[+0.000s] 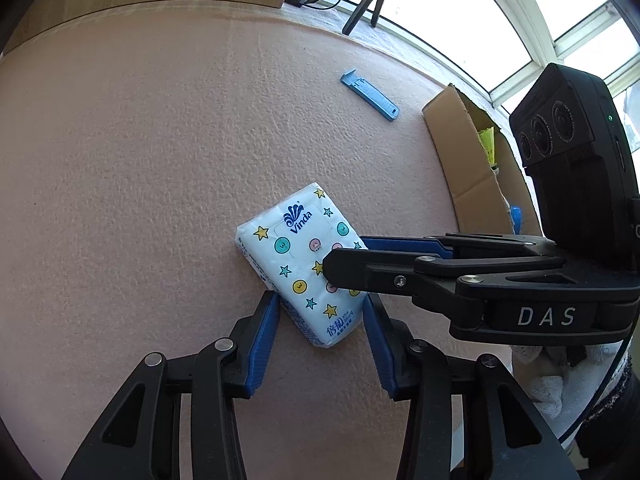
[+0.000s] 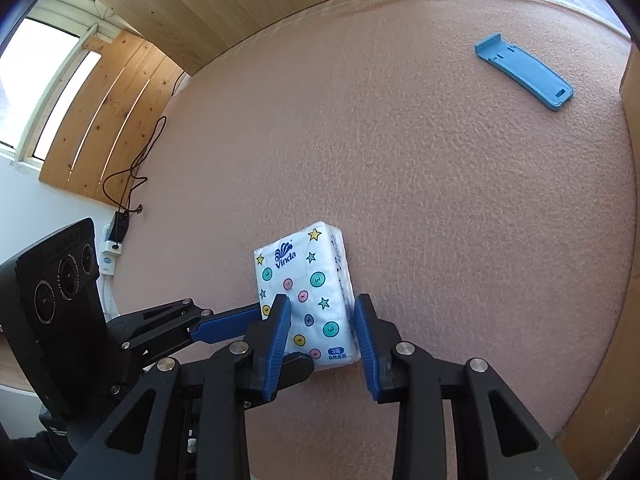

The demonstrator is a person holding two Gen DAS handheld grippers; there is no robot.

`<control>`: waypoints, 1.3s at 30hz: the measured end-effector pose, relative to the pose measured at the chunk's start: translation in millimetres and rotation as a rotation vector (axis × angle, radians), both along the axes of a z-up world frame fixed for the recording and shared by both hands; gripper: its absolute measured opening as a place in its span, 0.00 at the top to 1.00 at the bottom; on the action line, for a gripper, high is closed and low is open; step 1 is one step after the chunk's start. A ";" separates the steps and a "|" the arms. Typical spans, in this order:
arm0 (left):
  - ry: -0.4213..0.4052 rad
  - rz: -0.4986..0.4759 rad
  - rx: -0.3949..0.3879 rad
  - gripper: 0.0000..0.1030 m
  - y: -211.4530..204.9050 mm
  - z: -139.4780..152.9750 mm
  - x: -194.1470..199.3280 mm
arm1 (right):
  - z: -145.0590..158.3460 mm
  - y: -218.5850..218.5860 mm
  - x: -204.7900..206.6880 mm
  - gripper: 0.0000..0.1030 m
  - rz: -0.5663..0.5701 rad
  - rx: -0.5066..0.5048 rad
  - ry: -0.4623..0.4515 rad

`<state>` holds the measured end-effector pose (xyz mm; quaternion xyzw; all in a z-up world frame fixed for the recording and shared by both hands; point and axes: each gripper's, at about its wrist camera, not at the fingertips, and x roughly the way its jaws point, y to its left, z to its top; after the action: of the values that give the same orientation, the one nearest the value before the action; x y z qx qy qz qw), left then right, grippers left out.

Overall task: Organize objects
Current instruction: 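Pass the tissue pack from the left tool into the right tool's fingers, then carry the tissue pack over the box with the right tool and release it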

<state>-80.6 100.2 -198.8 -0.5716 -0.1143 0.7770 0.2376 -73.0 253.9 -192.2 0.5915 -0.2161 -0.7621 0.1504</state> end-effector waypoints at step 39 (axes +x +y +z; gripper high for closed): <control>0.162 -0.377 0.054 0.57 198.7 78.4 1.9 | 81.2 145.9 108.6 0.74 -0.387 0.124 0.176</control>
<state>-78.7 298.9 -120.4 -0.5118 -0.0067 0.7588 0.4027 35.6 399.8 -111.0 0.4784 -0.2646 -0.8372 -0.0171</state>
